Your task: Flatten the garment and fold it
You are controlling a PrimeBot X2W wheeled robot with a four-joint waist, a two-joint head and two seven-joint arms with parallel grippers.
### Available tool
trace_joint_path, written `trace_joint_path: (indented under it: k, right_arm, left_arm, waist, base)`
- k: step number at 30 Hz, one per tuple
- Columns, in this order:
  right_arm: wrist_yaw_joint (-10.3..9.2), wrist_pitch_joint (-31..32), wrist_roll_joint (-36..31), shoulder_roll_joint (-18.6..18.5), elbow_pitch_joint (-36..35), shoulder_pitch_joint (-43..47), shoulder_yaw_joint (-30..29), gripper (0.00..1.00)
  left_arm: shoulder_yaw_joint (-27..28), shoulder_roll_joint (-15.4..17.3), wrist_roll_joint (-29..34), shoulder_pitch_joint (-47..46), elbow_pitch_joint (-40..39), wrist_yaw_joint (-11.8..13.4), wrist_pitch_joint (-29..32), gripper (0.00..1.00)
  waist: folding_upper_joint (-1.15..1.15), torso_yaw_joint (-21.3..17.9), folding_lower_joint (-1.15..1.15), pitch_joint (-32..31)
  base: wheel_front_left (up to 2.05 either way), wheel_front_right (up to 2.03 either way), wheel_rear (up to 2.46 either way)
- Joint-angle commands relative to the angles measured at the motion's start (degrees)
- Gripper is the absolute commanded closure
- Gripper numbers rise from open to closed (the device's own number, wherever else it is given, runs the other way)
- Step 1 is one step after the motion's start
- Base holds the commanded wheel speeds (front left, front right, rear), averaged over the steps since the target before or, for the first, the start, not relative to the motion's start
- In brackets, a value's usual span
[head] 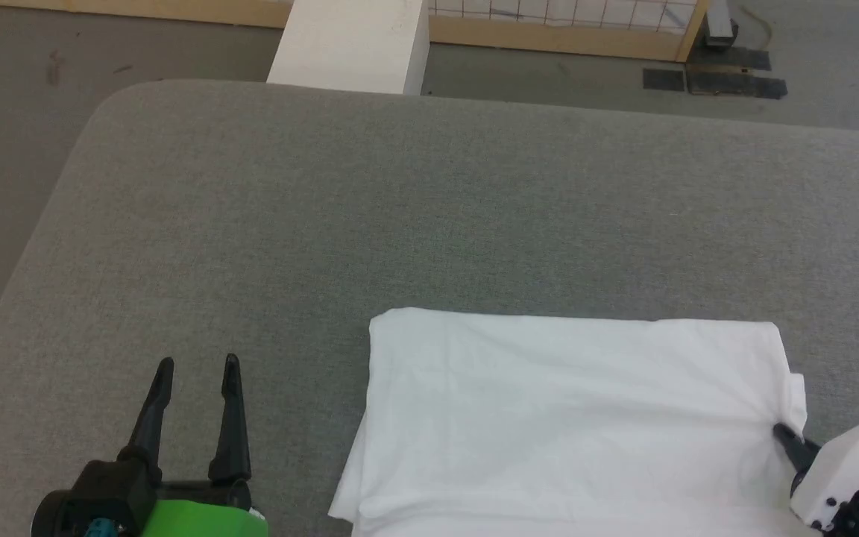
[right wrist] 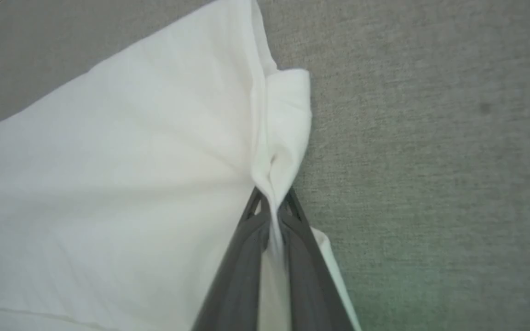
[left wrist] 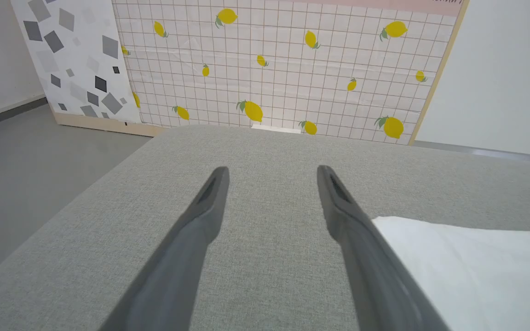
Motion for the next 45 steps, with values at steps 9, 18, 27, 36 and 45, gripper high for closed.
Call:
trace_joint_path:
  k: [9,18,27,36,45]
  right_arm:
    - [-0.09,-1.4,-4.1,-4.2,0.8,-5.2,-10.0,1.00]
    - [-0.09,-0.3,-6.1,-5.0,-1.1,-5.8,-12.8,1.00]
    - [-0.09,5.1,-0.5,-0.7,-11.0,-3.1,1.4,1.00]
    - [-0.09,9.5,1.2,0.2,-17.0,-2.4,14.8,1.00]
    - [-0.09,10.1,-1.2,0.4,-11.5,-5.0,21.5,1.00]
  left_arm:
    - [-0.4,-1.0,-1.0,1.3,1.1,-0.6,-0.3,0.00]
    - [-0.3,-1.3,-1.2,1.7,1.7,-0.7,-0.3,0.00]
    - [-0.4,-2.2,-1.4,2.3,2.3,-1.0,-0.3,0.00]
    - [-0.5,-2.7,-1.4,2.0,2.5,-1.7,-0.3,0.00]
    - [-1.3,-3.6,-1.3,1.1,3.7,-2.8,-0.3,0.00]
  waist:
    - [0.00,-1.9,0.00,-3.1]
    - [0.00,-2.2,0.00,-4.7]
    - [0.00,-2.5,0.00,-6.4]
    - [0.00,-1.6,0.00,-6.2]
    - [0.00,1.2,0.00,-5.6]
  base:
    - [0.00,0.00,0.00]
    - [0.00,0.00,0.00]
    - [0.00,0.00,0.00]
    - [0.00,0.00,0.00]
    - [0.00,0.00,0.00]
